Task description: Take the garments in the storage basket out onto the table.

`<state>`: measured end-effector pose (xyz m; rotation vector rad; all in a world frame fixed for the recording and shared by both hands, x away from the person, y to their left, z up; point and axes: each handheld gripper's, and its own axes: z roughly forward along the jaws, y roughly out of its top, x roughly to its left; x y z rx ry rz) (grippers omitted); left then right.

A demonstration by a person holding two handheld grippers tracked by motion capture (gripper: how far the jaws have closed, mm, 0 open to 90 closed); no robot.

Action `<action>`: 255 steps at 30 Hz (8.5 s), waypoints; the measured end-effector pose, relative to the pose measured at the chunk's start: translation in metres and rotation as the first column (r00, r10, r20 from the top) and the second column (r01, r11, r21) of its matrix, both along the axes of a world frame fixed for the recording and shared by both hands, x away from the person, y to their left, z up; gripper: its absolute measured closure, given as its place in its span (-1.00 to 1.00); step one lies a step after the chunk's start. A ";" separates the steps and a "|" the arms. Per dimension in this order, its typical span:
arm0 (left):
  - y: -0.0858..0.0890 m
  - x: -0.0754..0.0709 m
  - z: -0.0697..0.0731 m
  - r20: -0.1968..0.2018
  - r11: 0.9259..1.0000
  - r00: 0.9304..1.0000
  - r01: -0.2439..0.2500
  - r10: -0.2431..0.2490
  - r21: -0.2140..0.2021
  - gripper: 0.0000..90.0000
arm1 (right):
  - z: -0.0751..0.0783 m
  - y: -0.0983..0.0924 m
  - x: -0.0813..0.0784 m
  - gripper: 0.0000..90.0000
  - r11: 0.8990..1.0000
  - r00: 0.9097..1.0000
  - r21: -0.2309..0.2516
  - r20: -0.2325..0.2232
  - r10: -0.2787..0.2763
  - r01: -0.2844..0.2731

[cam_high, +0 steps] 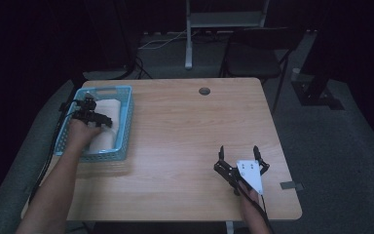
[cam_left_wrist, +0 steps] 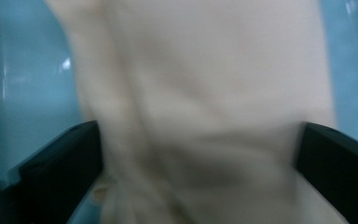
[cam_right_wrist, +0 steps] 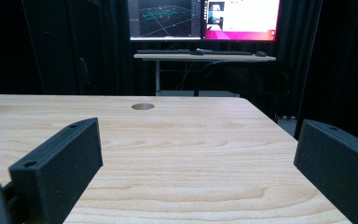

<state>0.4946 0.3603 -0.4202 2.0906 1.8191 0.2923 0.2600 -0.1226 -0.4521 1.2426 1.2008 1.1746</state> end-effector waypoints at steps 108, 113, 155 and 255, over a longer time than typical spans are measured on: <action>0.015 -0.045 0.129 0.171 0.972 0.983 0.109 -0.073 -0.209 0.42 | 0.000 0.000 0.000 -0.99 1.000 1.000 -0.002 -0.003 -0.004 0.004; 0.001 -0.041 0.133 0.177 0.969 0.980 0.125 -0.087 -0.215 0.42 | 0.000 0.000 0.000 -0.99 1.000 1.000 0.000 -0.003 -0.005 0.005; -0.130 -0.009 0.140 0.159 0.910 0.960 0.271 -0.231 -0.314 0.42 | 0.000 0.001 0.000 -0.99 1.000 1.000 -0.006 -0.001 -0.002 0.002; -0.200 -0.004 -0.010 0.197 0.888 0.930 0.358 -0.311 -0.289 0.40 | 0.000 0.001 -0.001 -0.99 1.000 1.000 -0.012 0.007 -0.005 0.005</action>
